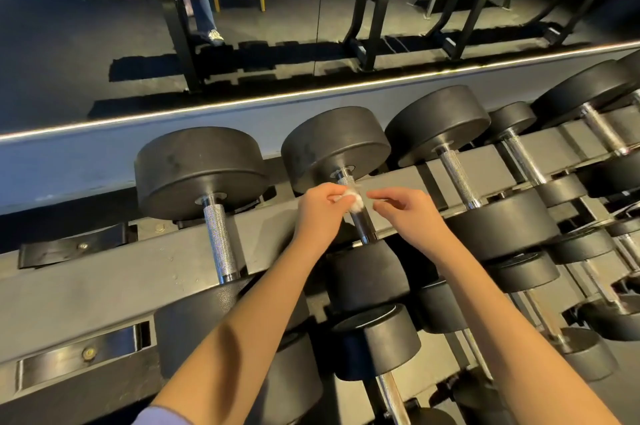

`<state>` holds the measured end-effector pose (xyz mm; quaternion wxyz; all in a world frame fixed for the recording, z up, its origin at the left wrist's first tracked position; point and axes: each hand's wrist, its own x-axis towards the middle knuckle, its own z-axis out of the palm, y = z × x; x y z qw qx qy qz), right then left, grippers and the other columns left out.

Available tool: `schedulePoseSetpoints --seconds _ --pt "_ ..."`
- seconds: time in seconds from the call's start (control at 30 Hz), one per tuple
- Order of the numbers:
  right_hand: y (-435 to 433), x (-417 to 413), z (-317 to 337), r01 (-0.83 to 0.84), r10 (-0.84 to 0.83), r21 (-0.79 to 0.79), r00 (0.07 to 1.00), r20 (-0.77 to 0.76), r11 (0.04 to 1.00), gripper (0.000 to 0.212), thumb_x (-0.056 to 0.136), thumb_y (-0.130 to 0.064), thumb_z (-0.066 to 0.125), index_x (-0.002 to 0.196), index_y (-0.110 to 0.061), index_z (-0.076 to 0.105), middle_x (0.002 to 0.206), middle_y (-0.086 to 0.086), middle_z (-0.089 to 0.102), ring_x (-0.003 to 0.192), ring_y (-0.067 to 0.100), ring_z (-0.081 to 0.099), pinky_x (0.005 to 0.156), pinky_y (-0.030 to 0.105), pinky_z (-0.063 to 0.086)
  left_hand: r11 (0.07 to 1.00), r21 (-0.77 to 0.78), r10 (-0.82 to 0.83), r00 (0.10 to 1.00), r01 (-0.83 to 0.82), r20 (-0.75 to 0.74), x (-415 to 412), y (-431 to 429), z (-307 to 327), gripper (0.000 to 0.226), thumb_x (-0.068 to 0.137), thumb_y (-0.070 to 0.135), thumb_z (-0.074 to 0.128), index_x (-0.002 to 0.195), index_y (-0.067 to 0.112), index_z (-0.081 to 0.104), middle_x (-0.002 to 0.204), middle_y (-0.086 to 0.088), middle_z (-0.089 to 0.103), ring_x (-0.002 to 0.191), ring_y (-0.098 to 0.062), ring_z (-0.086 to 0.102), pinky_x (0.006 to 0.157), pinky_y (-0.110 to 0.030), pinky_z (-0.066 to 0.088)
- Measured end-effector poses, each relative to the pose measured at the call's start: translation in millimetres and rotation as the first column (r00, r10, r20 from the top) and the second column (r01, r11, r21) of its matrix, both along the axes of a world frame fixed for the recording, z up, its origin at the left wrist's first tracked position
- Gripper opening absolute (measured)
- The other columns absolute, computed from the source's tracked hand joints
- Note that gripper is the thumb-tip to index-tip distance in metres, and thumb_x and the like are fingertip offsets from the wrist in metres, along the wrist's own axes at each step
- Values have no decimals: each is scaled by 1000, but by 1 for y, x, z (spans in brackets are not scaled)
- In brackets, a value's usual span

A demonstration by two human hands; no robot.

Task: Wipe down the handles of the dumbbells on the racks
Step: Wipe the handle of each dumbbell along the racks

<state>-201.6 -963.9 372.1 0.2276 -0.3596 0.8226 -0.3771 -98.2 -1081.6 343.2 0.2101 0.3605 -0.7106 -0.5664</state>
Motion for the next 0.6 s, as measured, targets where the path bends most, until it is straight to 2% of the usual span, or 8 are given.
schedulePoseSetpoints --seconds 0.07,0.17,0.23,0.33,0.43,0.53,0.6 --pt "9 1 -9 115 -110 36 988 -108 993 27 96 -23 52 119 -18 65 111 -8 65 103 9 58 88 21 43 991 -37 128 991 -127 38 -5 -5 -5 16 88 16 63 103 14 70 94 7 66 88 -3 58 69 -12 41" --pt "14 1 -21 206 -200 67 975 -93 976 28 97 -32 49 115 -19 66 106 0 68 99 17 60 88 35 48 978 -69 202 977 -198 68 -16 -8 -10 24 91 15 59 112 9 68 107 -1 66 95 -10 56 78 -18 40" --pt "11 0 -21 210 -202 86 975 -95 974 30 97 -37 48 116 -21 65 107 -2 67 99 15 59 90 36 48 974 -101 212 975 -204 73 -25 -5 -14 26 92 14 57 115 9 67 111 -4 67 101 -15 59 81 -19 40" --pt "10 -2 -22 221 -217 48 972 -87 974 30 97 -36 48 115 -20 65 106 -3 66 97 13 58 88 32 46 971 -119 216 974 -207 64 -35 -5 -20 26 93 14 56 115 8 68 110 -8 68 100 -17 61 80 -18 40" --pt "10 -1 -23 217 -213 41 973 -88 975 30 97 -38 46 113 -21 66 103 -3 67 96 13 58 87 35 47 988 -94 132 985 -121 113 -32 -12 -26 23 91 17 60 109 8 70 103 -4 70 96 -15 62 78 -21 42" --pt "9 -1 -23 230 -226 38 970 -93 973 32 97 -40 44 111 -22 66 98 -6 66 94 14 59 86 37 48 999 38 -2 987 -5 159 -19 -7 -36 14 86 17 67 98 10 72 92 -1 69 90 -15 63 80 -28 50" --pt "9 -1 -24 238 -233 50 968 -96 970 33 97 -42 43 113 -22 66 101 -6 66 95 14 59 87 37 49 997 73 -44 979 30 199 -14 2 -43 20 85 19 69 102 9 71 97 -3 69 91 -16 64 75 -23 50"
